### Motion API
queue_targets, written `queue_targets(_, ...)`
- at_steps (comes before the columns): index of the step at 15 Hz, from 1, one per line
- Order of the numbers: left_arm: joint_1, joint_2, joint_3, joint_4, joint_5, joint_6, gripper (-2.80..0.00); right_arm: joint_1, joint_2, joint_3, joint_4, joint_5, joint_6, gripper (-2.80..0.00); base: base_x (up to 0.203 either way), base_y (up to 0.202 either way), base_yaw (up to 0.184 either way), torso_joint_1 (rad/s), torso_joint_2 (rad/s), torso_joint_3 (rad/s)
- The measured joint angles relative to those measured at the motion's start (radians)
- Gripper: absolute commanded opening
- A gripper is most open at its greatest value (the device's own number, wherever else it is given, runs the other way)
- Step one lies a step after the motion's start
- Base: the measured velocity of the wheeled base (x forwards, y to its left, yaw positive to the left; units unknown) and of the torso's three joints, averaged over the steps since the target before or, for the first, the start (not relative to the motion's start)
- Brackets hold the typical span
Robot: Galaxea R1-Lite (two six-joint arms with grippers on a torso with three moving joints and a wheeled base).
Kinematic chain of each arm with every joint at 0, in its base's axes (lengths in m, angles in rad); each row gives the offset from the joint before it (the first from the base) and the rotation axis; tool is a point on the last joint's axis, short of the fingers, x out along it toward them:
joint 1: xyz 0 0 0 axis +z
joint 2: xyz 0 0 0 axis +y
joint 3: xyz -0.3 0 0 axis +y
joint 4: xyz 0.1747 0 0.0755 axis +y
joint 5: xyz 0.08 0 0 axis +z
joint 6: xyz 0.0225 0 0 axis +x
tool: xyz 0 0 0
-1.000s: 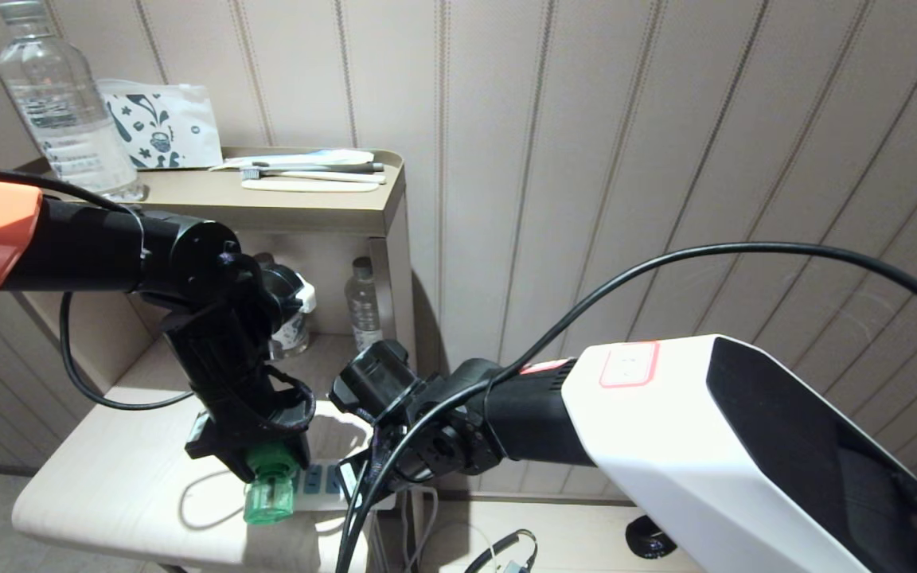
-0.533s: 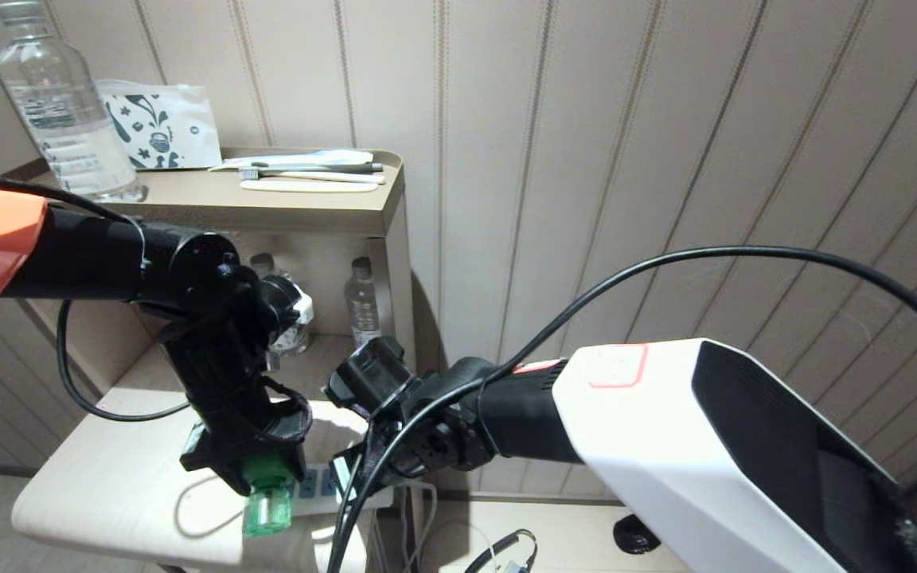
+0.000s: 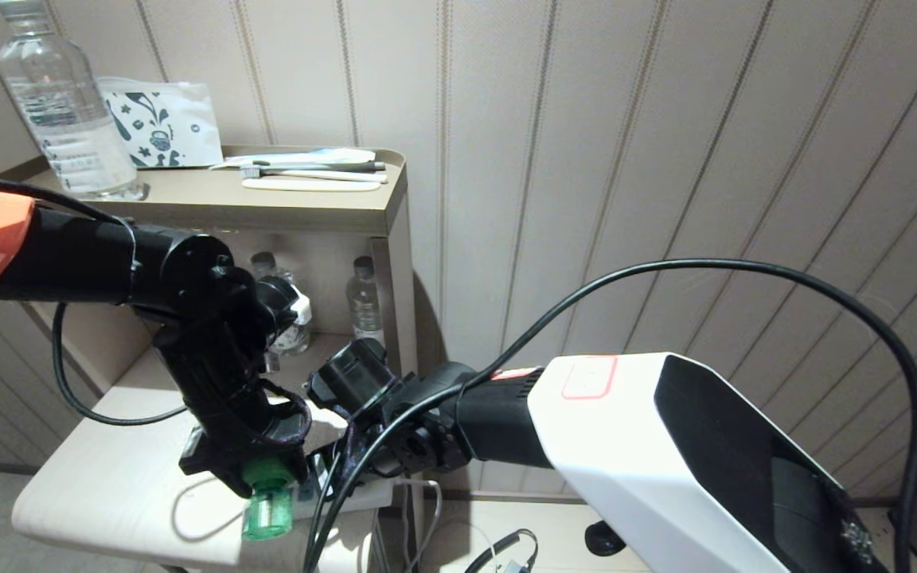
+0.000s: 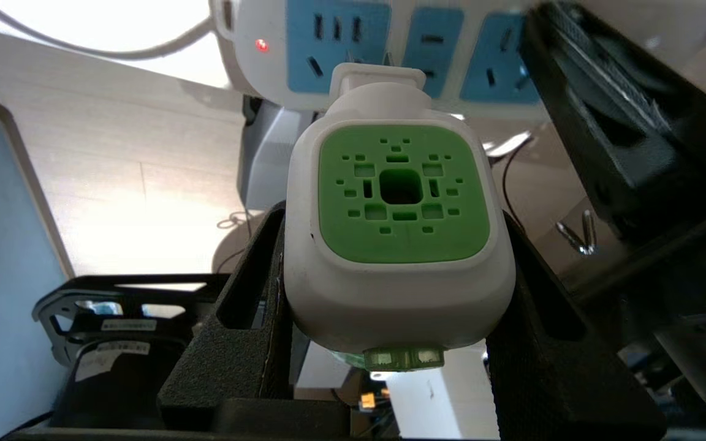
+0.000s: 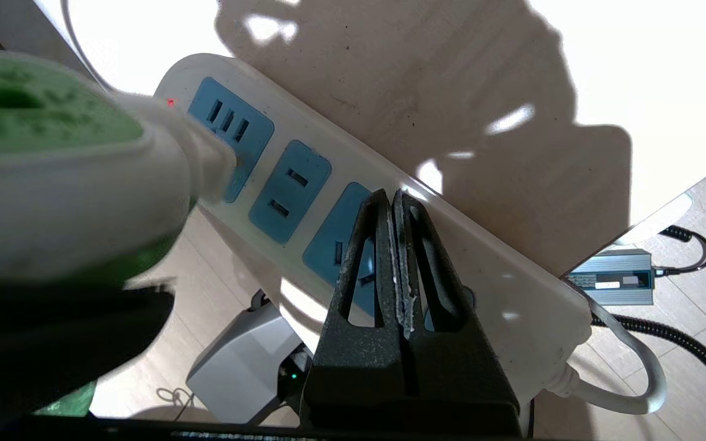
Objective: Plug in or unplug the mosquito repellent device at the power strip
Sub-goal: Hold the socket with your right hand and unplug it with your left hand, then place the mosquito repellent liquid on the table
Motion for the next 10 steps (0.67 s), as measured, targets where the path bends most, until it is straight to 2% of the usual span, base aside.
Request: queue_targets(10,0.028,-0.09,0.009,0.012,0.011,-0.001,-2.8,-0.005,-0.149,-0.001,0.01,-0.021,-0.01,-2.8,0.0,0.0,0.0,0.0,0.0,0.0)
